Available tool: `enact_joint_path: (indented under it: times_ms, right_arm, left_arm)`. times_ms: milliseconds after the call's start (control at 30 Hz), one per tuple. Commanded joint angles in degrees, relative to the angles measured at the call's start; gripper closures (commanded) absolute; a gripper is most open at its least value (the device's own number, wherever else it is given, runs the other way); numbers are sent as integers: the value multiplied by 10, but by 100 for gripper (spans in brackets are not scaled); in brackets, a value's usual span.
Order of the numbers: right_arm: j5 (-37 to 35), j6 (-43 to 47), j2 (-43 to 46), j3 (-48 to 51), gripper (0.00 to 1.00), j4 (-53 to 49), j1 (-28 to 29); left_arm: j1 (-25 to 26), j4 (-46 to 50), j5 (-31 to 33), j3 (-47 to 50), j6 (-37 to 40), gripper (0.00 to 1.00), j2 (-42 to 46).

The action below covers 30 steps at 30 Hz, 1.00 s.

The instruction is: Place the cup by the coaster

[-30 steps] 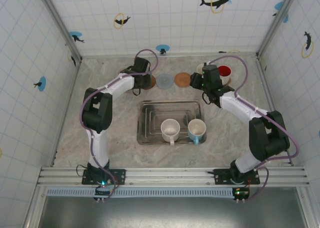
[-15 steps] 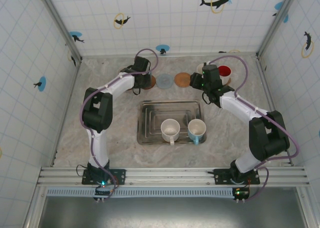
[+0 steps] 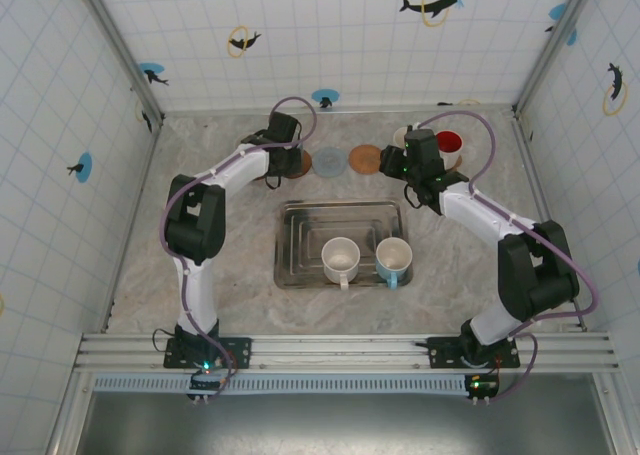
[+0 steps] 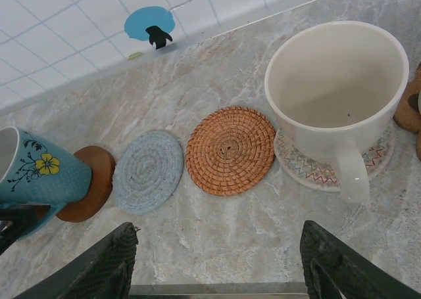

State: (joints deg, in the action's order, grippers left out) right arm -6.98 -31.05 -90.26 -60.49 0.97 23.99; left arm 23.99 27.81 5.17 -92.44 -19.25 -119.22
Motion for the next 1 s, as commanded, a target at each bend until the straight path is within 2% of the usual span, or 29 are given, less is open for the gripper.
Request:
enact_joint_path:
  times_ms: [0,600,967]
  right_arm:
    - [4,-1,-4,-26,33,-2,-1]
    - [6,-2,5,-22,33,-4,-1]
    - [2,0,17,-19,33,-6,3]
  left_arm:
    - [-3,-1,5,-25,17,93,-4]
    - [-3,-3,-5,-6,19,53,24]
    - [-2,-13,-5,41,18,46,99]
